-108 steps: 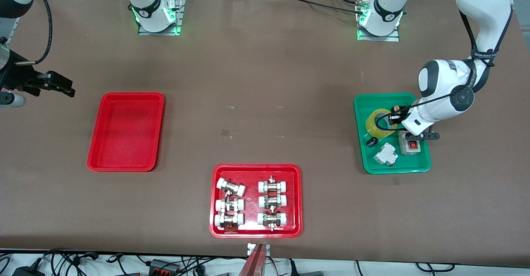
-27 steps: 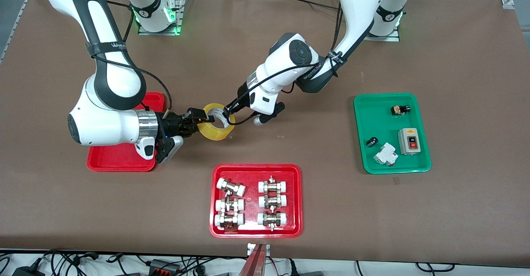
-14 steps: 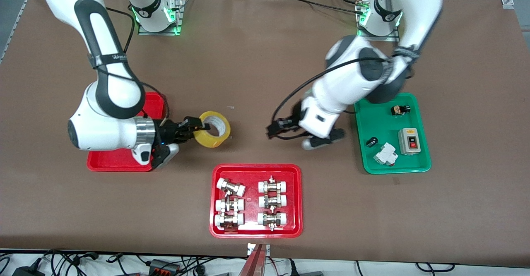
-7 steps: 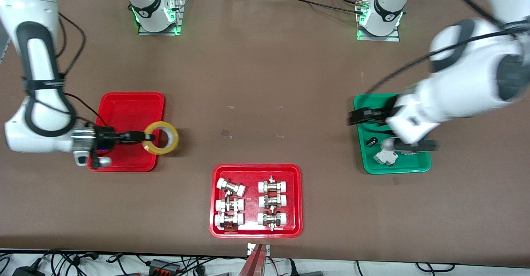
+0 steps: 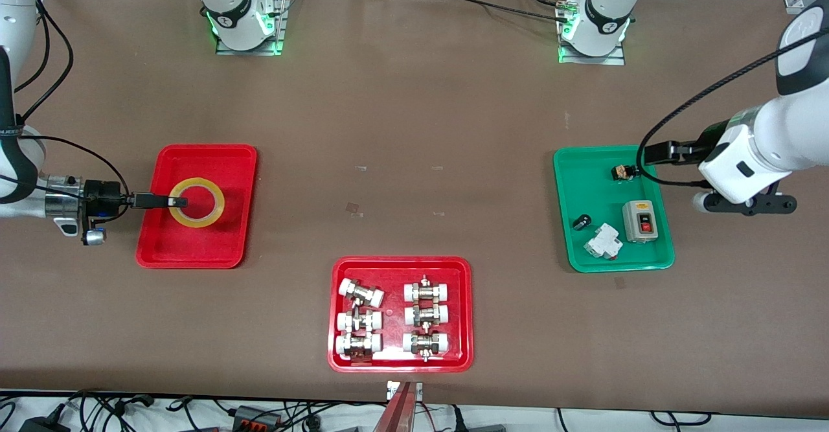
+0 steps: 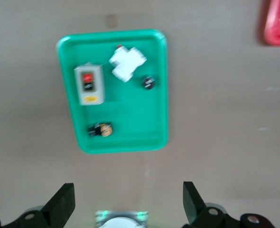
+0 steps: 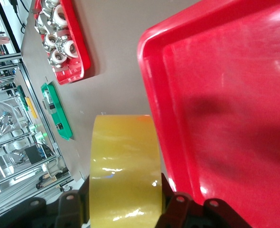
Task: Left arm passes tape to right arm into tray
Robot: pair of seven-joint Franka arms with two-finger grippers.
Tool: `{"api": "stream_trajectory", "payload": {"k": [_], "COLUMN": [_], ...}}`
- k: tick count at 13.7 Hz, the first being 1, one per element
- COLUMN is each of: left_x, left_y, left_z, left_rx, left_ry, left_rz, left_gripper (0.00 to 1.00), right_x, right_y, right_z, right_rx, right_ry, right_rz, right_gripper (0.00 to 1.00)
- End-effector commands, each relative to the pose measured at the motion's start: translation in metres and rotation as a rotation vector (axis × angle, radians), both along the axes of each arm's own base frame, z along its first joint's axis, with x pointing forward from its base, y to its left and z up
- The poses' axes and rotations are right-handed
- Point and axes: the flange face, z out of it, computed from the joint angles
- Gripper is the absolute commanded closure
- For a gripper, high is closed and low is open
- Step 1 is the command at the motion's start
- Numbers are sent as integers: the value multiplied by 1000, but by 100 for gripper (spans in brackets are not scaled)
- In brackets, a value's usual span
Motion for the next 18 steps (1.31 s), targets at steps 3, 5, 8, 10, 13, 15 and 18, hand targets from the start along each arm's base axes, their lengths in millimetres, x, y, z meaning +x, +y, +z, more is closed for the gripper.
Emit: {"api": "stream_trajectory", "payload": {"k": [3,5,8,10,13,15,18], "left_x": [-44,-37,-31,-27,-24,-24,-31], "left_y": [-14,22,56,49,42,38,33], "left_z": [-15,-17,-13,-1,2,14,28], "left_rx": [115,107,34,27,71,51,-13], "left_ry": [-127,-129,-152,-181,-198,-221,-229], "left_rz": [-65,-80,-55,-44,149,101,-79], "left_gripper": [0,0,0,0,0,0,0], "right_x": [-12,-13,-15,-19,-23,-22,-20], "right_y": [-12,-12,-13,-18,-24,-27,-26], "right_z": [-39,-43,-62,-71,-80,-80,-82], "right_rx": [51,56,60,68,73,46,6], "right_ry": [6,-1,-19,-21,-28,-30,-37], "right_rz": [17,25,40,43,44,56,75], "right_gripper": [72,72,72,70,70,58,0]}}
